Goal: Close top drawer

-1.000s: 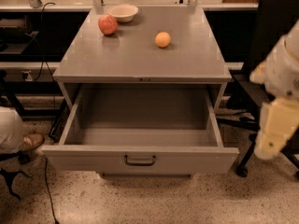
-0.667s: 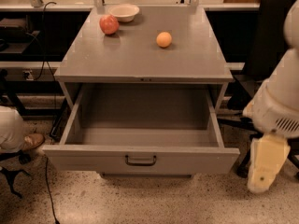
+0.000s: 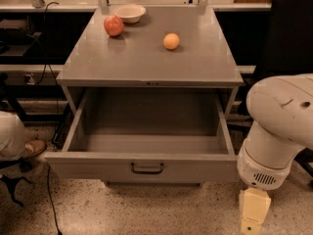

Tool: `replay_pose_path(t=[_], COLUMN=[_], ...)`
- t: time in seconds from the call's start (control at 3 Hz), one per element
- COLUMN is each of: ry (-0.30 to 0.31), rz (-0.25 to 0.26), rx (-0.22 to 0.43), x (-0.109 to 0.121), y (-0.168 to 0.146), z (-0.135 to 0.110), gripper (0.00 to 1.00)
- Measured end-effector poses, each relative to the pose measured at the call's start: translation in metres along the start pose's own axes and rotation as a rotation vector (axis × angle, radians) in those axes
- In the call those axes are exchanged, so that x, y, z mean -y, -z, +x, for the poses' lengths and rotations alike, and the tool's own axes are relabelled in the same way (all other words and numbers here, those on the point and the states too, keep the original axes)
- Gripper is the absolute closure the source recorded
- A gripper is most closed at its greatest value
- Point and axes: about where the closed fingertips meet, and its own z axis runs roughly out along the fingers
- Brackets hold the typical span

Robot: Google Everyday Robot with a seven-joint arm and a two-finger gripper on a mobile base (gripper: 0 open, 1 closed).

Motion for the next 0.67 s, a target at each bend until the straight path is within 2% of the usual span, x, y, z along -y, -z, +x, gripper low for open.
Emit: replay_pose_path(t=[0.33,0.67], ry=[0.000,0.014], rz=[0.000,-0.063], rx=[0.000,0.022], x=[0.000,0.007], y=[0.000,-0.037], z=[0.000,-0.006], gripper=[0.00,0.15])
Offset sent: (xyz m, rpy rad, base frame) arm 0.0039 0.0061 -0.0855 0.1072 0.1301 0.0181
